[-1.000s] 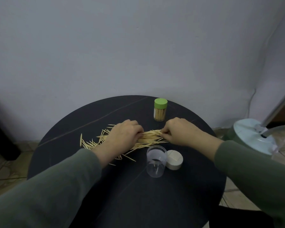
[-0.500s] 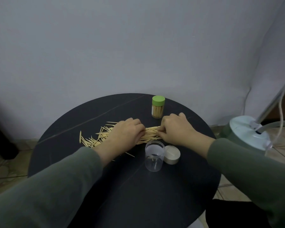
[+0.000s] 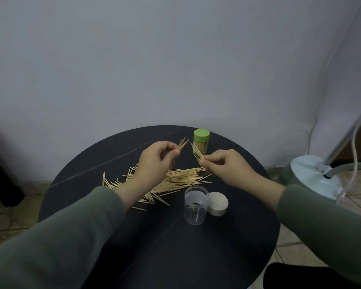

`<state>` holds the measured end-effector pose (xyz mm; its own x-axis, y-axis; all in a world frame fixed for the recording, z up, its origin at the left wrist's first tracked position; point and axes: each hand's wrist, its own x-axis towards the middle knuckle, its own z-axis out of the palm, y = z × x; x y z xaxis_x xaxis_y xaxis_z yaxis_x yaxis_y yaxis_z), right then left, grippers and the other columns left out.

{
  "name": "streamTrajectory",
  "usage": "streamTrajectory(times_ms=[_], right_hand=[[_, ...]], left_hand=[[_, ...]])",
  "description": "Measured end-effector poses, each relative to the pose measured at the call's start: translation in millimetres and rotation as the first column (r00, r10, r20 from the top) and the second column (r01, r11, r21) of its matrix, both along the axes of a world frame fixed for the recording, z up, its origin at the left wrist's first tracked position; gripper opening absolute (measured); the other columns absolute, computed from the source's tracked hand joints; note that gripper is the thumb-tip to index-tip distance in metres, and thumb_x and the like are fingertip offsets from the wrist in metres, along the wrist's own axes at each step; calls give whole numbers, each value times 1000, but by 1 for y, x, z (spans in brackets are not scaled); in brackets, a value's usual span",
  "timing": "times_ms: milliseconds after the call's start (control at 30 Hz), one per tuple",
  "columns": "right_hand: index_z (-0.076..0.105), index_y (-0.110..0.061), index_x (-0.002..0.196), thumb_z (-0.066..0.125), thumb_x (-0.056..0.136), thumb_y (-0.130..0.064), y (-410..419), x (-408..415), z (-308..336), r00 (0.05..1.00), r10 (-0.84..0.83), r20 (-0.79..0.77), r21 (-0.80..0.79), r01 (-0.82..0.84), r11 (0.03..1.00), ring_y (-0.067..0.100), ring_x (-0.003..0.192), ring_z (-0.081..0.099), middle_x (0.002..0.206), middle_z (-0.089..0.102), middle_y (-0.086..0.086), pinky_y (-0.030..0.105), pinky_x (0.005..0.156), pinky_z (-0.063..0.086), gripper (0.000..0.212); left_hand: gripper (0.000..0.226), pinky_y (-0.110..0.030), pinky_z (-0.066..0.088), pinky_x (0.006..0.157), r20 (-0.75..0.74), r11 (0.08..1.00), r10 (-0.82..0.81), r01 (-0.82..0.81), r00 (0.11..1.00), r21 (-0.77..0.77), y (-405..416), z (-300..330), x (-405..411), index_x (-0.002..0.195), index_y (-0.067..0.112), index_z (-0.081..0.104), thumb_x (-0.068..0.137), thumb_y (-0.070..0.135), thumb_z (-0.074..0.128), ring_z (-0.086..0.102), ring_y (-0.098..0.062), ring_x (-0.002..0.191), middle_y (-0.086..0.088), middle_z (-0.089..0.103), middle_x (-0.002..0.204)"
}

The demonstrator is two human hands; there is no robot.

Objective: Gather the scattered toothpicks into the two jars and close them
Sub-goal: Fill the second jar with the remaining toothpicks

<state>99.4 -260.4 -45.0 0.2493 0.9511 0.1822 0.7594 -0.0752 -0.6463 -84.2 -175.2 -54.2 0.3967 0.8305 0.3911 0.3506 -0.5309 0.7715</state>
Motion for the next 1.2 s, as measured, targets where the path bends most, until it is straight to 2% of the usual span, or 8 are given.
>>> streamTrajectory(times_ms=[133, 200, 300, 433, 633, 867, 1100, 1200], right_hand=[[70, -17, 114, 65, 88, -31, -8, -7, 4, 974, 64, -219, 49, -55, 997, 2, 90, 62, 94, 69, -13, 19, 79, 47, 29], [70, -17, 115, 65, 88, -30, -12, -11, 5, 954, 79, -289, 75, -60, 995, 3, 89, 65, 93, 71, -13, 13, 75, 48, 30], [71, -18, 112, 66, 86, -31, -18, -14, 8, 932, 102, -348, 125, -62, 990, 5, 97, 65, 102, 72, -9, 19, 83, 51, 29], [72, -17, 110, 67, 86, -29, -27, -16, 6, 905, 124, -406, 165, -62, 984, 6, 107, 63, 110, 72, -5, 27, 94, 50, 27], [72, -17, 109, 65, 88, -24, -41, -24, -8, 857, 165, -488, 101, -133, 986, 1, 102, 65, 105, 73, -6, 22, 91, 51, 24], [72, -14, 106, 64, 89, -16, -44, -31, -3, 775, 216, -594, 234, -91, 968, 3, 98, 67, 98, 75, -5, 13, 83, 51, 20], [71, -15, 108, 61, 90, -14, -47, -35, -11, 708, 261, -656, 200, -170, 965, 3, 100, 67, 100, 75, -5, 11, 80, 49, 20], [71, -13, 109, 62, 89, -13, -49, -35, -16, 753, 281, -595, 189, -209, 960, 3, 100, 67, 101, 74, -5, 14, 83, 50, 22]], left_hand=[[14, -16, 43, 67, 162, 985, 18, 10, 987, -170, -8, 11, 1, 105, 19, 68, 95, 22, 58, 58, -3, 82, 9, 65, 89], [17, -17, 45, 73, 249, 967, 10, 54, 968, -250, -13, 15, 2, 108, 18, 68, 95, 23, 59, 61, -5, 92, 6, 68, 97], [17, -12, 45, 72, 336, 936, -42, 155, 941, -317, -24, 23, 3, 107, 19, 68, 95, 22, 58, 61, 4, 84, 12, 69, 91], [13, -11, 37, 51, 361, 870, -104, 260, 927, -419, -40, 29, 2, 97, 20, 70, 95, 21, 58, 48, 5, 54, 21, 60, 60], [12, -18, 29, 48, 326, 799, -96, 268, 940, -538, -53, 14, 1, 89, 20, 71, 94, 22, 60, 36, -7, 60, 12, 58, 64], [15, -15, 42, 62, 377, 786, -154, 345, 913, -513, -65, 0, 4, 101, 14, 68, 96, 16, 54, 53, 12, 56, 20, 64, 64], [14, -8, 44, 60, 354, 777, -259, 411, 899, -476, -57, 1, -6, 98, 13, 67, 95, 13, 53, 60, 8, 66, 15, 68, 70], [14, -7, 43, 56, 391, 770, -240, 419, 889, -481, -58, -8, -9, 90, 13, 66, 94, 9, 53, 60, 5, 64, 11, 69, 72]])
